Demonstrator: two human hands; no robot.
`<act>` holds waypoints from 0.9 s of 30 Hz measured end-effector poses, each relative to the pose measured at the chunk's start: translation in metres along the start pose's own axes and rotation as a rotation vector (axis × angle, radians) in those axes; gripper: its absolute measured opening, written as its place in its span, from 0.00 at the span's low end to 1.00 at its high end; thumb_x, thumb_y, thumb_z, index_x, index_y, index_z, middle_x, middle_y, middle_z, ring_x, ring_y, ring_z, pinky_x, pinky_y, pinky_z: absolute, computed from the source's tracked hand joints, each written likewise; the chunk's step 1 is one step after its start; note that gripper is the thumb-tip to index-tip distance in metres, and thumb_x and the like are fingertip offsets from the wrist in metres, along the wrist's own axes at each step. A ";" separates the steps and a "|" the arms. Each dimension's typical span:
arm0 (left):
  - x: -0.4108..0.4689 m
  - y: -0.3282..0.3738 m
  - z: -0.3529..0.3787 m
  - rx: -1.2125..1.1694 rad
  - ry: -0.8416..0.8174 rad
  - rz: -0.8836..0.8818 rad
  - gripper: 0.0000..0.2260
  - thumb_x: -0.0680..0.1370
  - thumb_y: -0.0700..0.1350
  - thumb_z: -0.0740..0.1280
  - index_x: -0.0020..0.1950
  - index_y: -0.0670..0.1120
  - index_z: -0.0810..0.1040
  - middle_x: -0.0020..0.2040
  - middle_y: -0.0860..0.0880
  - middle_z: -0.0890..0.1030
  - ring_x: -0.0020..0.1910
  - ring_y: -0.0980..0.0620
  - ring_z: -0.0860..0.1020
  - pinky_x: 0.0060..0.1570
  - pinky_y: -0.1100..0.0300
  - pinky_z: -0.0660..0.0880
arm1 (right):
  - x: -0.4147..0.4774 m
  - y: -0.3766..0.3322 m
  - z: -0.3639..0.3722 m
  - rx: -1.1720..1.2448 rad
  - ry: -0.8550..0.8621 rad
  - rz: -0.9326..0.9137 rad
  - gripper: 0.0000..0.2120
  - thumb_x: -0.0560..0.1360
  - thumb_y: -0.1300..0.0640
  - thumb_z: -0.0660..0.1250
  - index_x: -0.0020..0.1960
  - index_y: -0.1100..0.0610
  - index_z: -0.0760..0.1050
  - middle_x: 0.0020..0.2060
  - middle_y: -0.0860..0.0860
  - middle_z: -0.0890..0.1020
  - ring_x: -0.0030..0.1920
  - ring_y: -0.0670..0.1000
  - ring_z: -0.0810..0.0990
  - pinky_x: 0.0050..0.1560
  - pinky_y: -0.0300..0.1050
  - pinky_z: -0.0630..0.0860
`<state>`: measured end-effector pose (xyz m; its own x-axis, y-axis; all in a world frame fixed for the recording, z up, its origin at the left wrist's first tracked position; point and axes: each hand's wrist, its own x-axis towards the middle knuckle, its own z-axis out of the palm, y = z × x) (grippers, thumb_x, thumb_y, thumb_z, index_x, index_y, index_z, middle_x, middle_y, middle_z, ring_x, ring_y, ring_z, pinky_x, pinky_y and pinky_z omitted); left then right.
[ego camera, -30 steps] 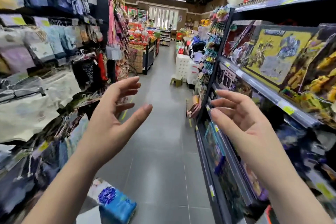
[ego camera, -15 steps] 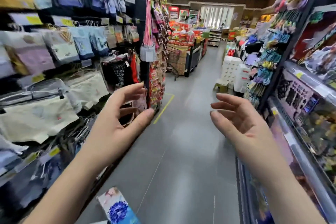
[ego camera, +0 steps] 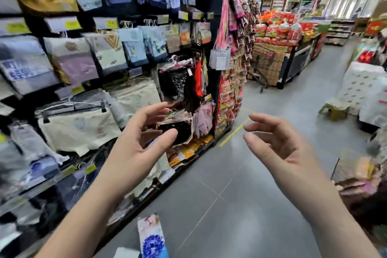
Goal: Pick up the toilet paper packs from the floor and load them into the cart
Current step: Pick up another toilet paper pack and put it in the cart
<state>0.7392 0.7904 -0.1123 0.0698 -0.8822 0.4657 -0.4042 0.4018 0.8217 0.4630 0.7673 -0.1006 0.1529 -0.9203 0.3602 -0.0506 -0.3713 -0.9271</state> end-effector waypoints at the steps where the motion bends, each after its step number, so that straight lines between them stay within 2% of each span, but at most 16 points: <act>1: 0.010 -0.008 0.001 0.003 0.019 -0.012 0.23 0.75 0.61 0.69 0.70 0.65 0.72 0.68 0.58 0.78 0.70 0.53 0.76 0.67 0.45 0.75 | 0.015 0.008 0.001 -0.001 -0.015 0.002 0.19 0.68 0.43 0.72 0.59 0.40 0.80 0.53 0.44 0.84 0.55 0.45 0.83 0.54 0.35 0.78; 9: 0.092 -0.091 -0.008 -0.010 0.208 -0.084 0.27 0.73 0.62 0.70 0.71 0.63 0.72 0.69 0.61 0.77 0.69 0.55 0.76 0.68 0.48 0.75 | 0.155 0.045 0.033 -0.067 -0.193 -0.056 0.20 0.70 0.47 0.72 0.61 0.44 0.78 0.52 0.46 0.85 0.54 0.47 0.83 0.56 0.42 0.79; 13: 0.142 -0.116 -0.038 -0.006 0.300 -0.124 0.23 0.75 0.63 0.71 0.69 0.62 0.73 0.66 0.63 0.77 0.66 0.59 0.77 0.66 0.55 0.76 | 0.230 0.048 0.068 -0.094 -0.301 -0.093 0.21 0.71 0.47 0.71 0.63 0.45 0.77 0.52 0.46 0.84 0.55 0.47 0.83 0.53 0.38 0.78; 16: 0.166 -0.126 -0.060 0.016 0.373 -0.073 0.25 0.74 0.60 0.70 0.70 0.58 0.73 0.66 0.59 0.78 0.68 0.56 0.76 0.67 0.53 0.74 | 0.275 0.059 0.103 -0.082 -0.402 -0.110 0.23 0.71 0.46 0.70 0.65 0.45 0.76 0.52 0.45 0.84 0.55 0.47 0.83 0.52 0.37 0.78; 18: 0.169 -0.134 -0.072 0.038 0.424 -0.088 0.26 0.75 0.60 0.70 0.71 0.57 0.72 0.66 0.59 0.78 0.68 0.56 0.76 0.67 0.53 0.74 | 0.297 0.067 0.129 -0.068 -0.466 -0.107 0.23 0.70 0.44 0.70 0.65 0.44 0.76 0.53 0.45 0.84 0.55 0.47 0.83 0.54 0.37 0.79; 22: 0.162 -0.145 -0.093 0.093 0.514 -0.163 0.24 0.74 0.61 0.70 0.70 0.62 0.72 0.67 0.59 0.78 0.67 0.53 0.78 0.68 0.49 0.74 | 0.335 0.082 0.177 -0.008 -0.544 -0.101 0.22 0.70 0.43 0.71 0.63 0.43 0.77 0.52 0.45 0.84 0.56 0.47 0.84 0.58 0.40 0.80; 24: 0.158 -0.150 -0.103 0.139 0.590 -0.212 0.25 0.74 0.61 0.70 0.70 0.60 0.73 0.66 0.59 0.78 0.66 0.55 0.78 0.67 0.53 0.74 | 0.355 0.093 0.206 0.055 -0.604 -0.094 0.20 0.72 0.46 0.71 0.63 0.45 0.77 0.52 0.48 0.85 0.55 0.49 0.85 0.59 0.44 0.80; 27: 0.147 -0.156 -0.112 0.227 0.696 -0.259 0.25 0.75 0.59 0.69 0.71 0.57 0.73 0.67 0.57 0.79 0.70 0.55 0.75 0.66 0.56 0.74 | 0.377 0.109 0.247 0.140 -0.706 -0.085 0.18 0.74 0.48 0.71 0.63 0.46 0.77 0.53 0.49 0.85 0.55 0.49 0.85 0.58 0.43 0.80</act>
<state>0.9142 0.6257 -0.1351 0.7142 -0.5531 0.4290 -0.4685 0.0777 0.8801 0.7592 0.4104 -0.0913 0.7542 -0.5719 0.3227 0.1091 -0.3754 -0.9204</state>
